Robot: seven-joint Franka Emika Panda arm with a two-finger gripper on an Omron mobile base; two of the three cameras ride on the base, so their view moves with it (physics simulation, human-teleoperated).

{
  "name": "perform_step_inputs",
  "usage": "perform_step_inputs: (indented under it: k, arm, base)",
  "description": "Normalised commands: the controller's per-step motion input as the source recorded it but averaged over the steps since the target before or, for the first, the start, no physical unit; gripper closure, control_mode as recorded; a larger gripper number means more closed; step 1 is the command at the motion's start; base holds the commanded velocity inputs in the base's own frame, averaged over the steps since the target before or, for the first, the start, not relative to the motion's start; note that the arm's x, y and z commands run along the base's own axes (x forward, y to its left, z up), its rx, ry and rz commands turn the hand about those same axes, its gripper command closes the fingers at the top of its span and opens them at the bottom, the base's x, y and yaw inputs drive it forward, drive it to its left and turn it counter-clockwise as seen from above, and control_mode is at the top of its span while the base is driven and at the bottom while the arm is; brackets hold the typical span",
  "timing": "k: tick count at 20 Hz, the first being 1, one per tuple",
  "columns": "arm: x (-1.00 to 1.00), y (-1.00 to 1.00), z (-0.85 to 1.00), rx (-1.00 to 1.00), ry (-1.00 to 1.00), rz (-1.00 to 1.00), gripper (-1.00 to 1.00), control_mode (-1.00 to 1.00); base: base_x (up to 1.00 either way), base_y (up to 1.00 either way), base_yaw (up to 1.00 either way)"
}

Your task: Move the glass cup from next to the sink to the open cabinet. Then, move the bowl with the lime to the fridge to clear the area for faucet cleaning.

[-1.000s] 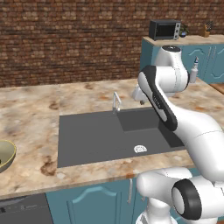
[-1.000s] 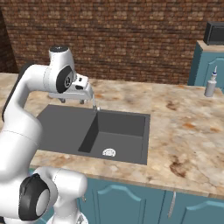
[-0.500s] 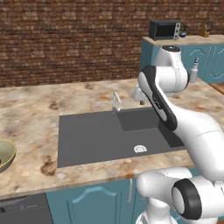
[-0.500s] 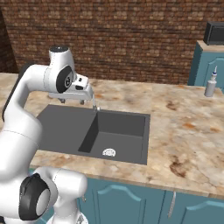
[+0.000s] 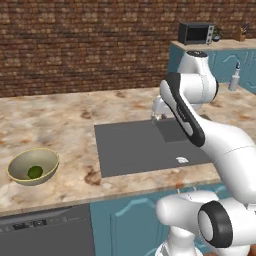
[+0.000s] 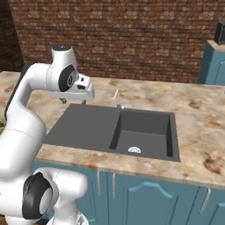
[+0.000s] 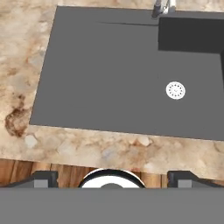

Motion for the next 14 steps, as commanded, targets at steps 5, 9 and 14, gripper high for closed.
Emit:
perform_step_inputs:
  k: [5, 9, 14]
  arm:
    - [0.00, 0.00, 0.00, 0.00, 0.00, 0.00, -1.00, 1.00]
    - [0.02, 0.41, -0.20, 0.08, 0.03, 0.00, -1.00, -1.00]
    - [0.34, 0.97, -0.52, 0.13, 0.08, -0.02, -1.00, -1.00]
  base:
    - [0.06, 1.00, 0.00]
    - [0.00, 0.50, 0.00]
    - [0.00, 0.00, 0.00]
